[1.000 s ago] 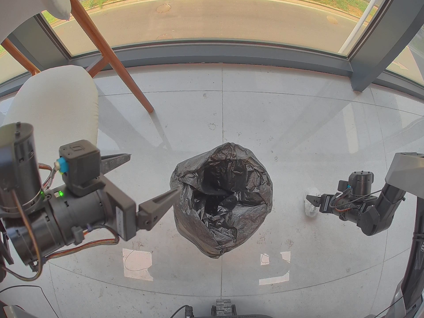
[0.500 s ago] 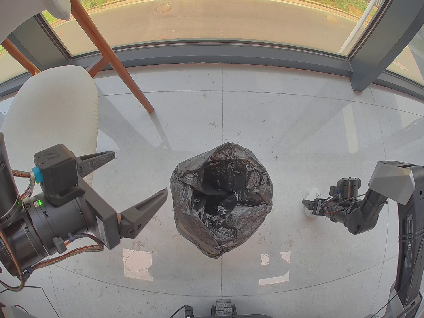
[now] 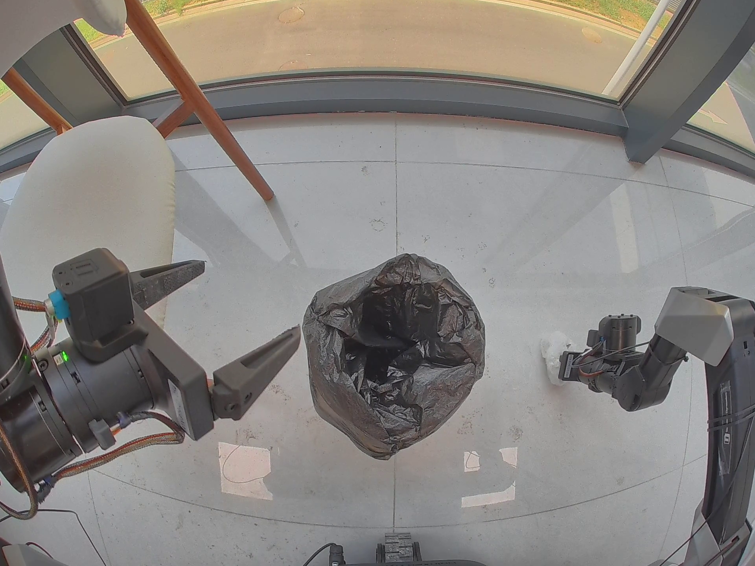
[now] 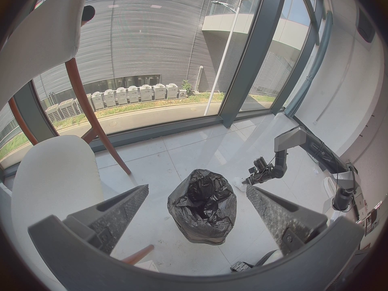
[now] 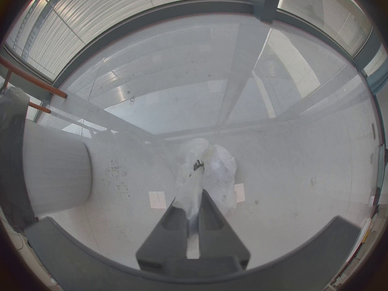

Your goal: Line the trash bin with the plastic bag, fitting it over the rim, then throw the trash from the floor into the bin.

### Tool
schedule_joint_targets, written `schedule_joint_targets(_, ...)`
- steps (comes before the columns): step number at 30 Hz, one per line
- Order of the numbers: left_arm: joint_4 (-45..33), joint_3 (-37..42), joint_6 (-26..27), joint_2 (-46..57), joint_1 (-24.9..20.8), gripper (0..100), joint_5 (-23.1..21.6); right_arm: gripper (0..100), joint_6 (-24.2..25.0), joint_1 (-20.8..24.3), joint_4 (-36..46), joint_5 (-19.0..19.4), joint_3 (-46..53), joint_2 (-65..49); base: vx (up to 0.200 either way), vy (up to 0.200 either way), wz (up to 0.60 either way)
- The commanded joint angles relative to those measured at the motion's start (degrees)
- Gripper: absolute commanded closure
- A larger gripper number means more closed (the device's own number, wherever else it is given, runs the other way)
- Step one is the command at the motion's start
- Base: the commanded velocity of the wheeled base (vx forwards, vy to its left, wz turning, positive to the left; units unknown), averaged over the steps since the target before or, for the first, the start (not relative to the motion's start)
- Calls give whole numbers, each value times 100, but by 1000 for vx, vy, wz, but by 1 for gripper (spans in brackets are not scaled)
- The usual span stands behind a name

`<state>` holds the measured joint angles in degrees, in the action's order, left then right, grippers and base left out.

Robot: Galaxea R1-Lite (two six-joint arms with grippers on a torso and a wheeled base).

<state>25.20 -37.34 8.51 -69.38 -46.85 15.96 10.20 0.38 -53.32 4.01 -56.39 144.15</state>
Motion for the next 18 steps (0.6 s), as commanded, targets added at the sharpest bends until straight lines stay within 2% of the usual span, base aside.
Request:
schedule_joint_targets(1,214,16,-7,-23,0,0,136,100,87,-293,-20,320,902,-1390,0,0,0)
schedule_joint_targets(6,275,51,-7,-23,0,0,171,100,263,-328,6,847,1851,-3121,0,0,0)
schedule_joint_targets(9,275,95,-25,-23,0,0,171,100,597,-11,85,1102,2291,-4071,0,0,0)
schedule_joint_targets(12,275,87,-25,-23,-9,0,171,100,984,542,322,1102,2431,-4616,0,0,0)
schedule_joint_targets(13,275,78,-25,-32,-9,0,171,100,1221,973,542,1102,2423,-5046,0,0,0)
schedule_joint_targets(14,275,78,-16,-32,-9,0,171,100,1318,1201,674,1102,2405,-5213,0,0,0)
schedule_joint_targets(15,275,78,-16,-32,-9,0,171,100,1318,1201,674,1102,2405,-5213,0,0,0)
schedule_joint_targets(16,275,78,-16,-32,-9,0,171,100,1432,1755,1017,1102,2379,-5547,0,0,0)
schedule_joint_targets(18,266,87,-7,-32,-9,0,171,100,1441,2080,1184,1102,2370,-5679,0,0,0)
